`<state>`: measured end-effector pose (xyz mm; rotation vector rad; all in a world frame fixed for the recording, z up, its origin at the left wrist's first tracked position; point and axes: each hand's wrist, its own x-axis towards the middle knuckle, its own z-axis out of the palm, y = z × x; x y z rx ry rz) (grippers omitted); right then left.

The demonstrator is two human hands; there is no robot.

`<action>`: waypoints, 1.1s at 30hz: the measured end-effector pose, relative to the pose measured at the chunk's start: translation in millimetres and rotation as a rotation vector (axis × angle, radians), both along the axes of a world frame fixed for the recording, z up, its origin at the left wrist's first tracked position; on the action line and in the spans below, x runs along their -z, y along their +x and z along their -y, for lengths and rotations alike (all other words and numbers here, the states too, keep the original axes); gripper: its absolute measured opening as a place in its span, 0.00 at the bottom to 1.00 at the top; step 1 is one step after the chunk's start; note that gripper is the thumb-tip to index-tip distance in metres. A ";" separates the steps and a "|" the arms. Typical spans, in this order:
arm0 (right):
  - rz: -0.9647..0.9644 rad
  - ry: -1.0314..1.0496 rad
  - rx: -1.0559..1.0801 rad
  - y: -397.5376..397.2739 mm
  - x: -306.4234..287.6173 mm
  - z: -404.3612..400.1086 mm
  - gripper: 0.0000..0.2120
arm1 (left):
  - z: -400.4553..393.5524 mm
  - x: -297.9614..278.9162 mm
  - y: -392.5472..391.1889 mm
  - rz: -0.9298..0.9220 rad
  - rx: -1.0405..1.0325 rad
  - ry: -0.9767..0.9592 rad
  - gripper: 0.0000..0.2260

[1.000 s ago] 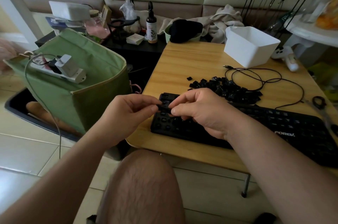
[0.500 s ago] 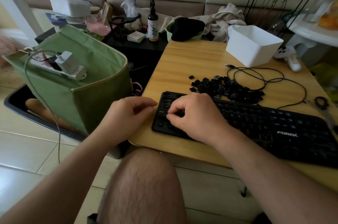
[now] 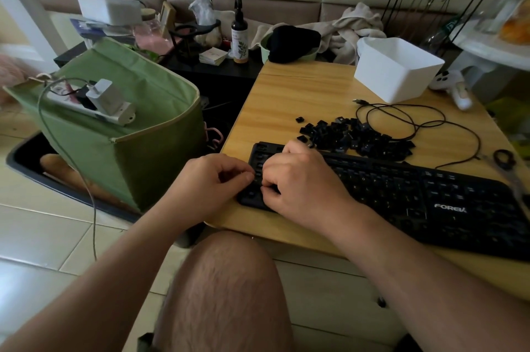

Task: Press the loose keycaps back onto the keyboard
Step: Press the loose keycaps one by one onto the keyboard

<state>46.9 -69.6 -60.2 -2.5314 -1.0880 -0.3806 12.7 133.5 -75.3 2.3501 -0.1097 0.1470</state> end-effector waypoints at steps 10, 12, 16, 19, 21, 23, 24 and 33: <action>-0.079 -0.139 0.016 -0.9 -3.1 7.4 0.14 | 1.7 -1.3 5.6 -0.038 -0.011 0.022 0.05; -0.042 -0.155 0.026 -1.0 -1.0 9.7 0.15 | 1.6 -2.2 7.3 -0.051 -0.008 0.024 0.06; 0.032 -0.151 0.019 -5.3 4.9 11.1 0.18 | -0.3 -2.3 8.5 -0.070 0.002 0.041 0.06; 0.059 -0.127 0.011 -7.0 9.3 11.7 0.19 | 1.7 0.9 6.1 -0.039 -0.010 0.052 0.05; 0.057 -0.120 0.000 -6.2 10.3 13.7 0.18 | 3.9 3.5 3.6 -0.009 -0.034 0.028 0.05; 0.033 -0.079 -0.004 -5.7 11.3 16.4 0.16 | 5.6 3.0 4.1 -0.017 -0.072 -0.037 0.04; 0.008 -0.033 0.005 -5.4 12.1 18.0 0.15 | 6.6 0.9 5.9 -0.033 -0.092 -0.071 0.03; -0.142 0.218 0.298 35.0 -5.6 60.2 0.10 | 46.5 -39.3 71.4 -0.043 -0.031 0.168 0.08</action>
